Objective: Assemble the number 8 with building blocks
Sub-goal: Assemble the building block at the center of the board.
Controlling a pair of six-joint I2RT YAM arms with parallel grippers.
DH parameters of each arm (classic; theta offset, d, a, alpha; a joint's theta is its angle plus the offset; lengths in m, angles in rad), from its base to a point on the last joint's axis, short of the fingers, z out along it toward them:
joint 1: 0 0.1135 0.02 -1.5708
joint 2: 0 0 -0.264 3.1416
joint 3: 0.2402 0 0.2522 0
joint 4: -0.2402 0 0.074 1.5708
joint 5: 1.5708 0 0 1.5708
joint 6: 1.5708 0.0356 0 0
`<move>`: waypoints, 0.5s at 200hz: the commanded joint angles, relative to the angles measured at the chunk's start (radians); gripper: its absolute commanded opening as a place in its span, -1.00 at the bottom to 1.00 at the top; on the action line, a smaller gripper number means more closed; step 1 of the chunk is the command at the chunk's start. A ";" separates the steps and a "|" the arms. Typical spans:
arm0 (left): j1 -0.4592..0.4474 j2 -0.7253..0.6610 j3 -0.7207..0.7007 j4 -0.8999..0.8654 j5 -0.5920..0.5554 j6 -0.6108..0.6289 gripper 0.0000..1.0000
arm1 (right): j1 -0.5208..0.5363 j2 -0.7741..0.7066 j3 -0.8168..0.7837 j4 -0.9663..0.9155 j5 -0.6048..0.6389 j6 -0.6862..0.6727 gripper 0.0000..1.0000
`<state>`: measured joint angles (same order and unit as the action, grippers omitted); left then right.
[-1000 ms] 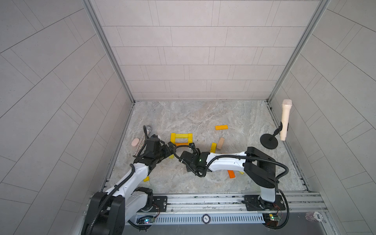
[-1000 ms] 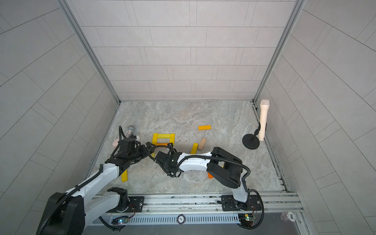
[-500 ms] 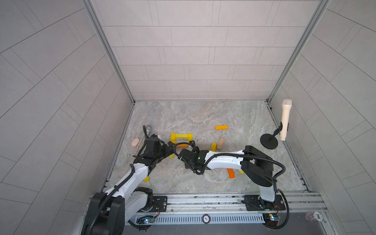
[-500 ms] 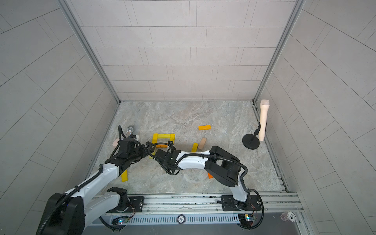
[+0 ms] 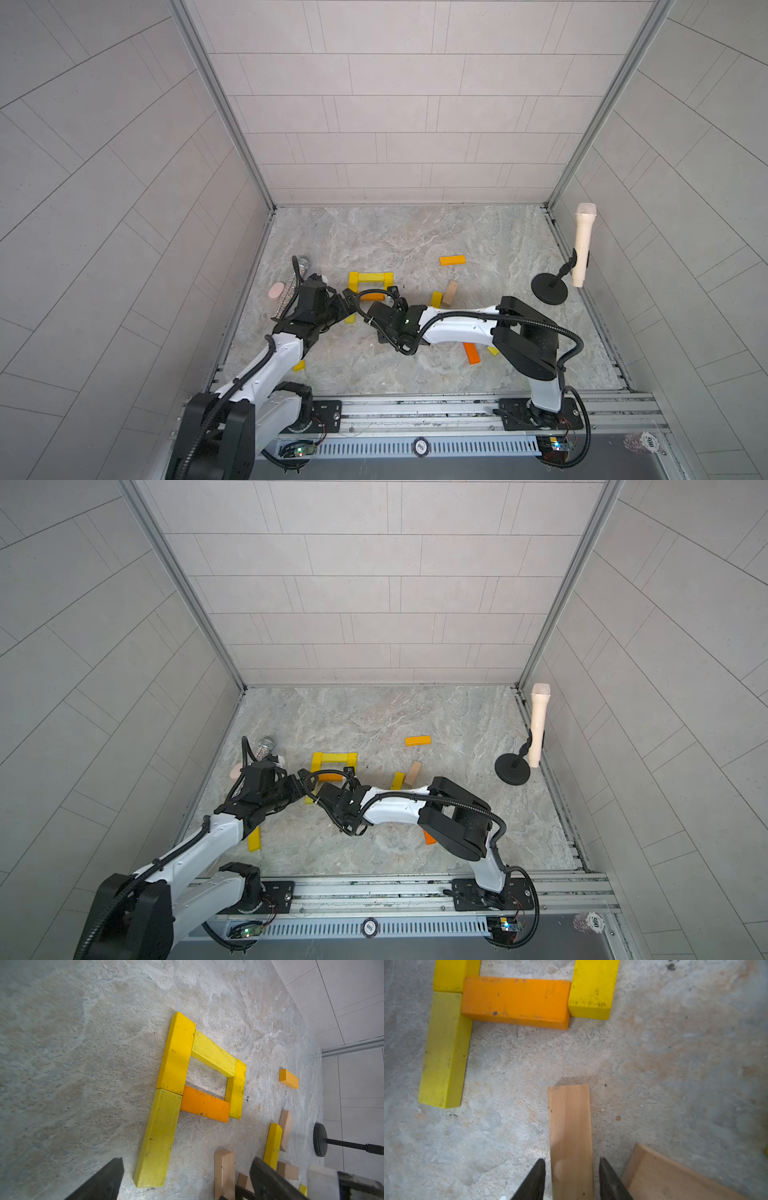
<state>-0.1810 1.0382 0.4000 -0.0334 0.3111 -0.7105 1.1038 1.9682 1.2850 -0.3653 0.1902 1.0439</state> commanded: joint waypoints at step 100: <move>0.006 0.007 0.026 0.056 -0.006 -0.045 1.00 | -0.051 0.019 0.010 0.018 0.002 0.058 -0.31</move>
<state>-0.1810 1.0389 0.4000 -0.0139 0.3134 -0.7315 1.0531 1.9690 1.2850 -0.3504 0.1818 1.0744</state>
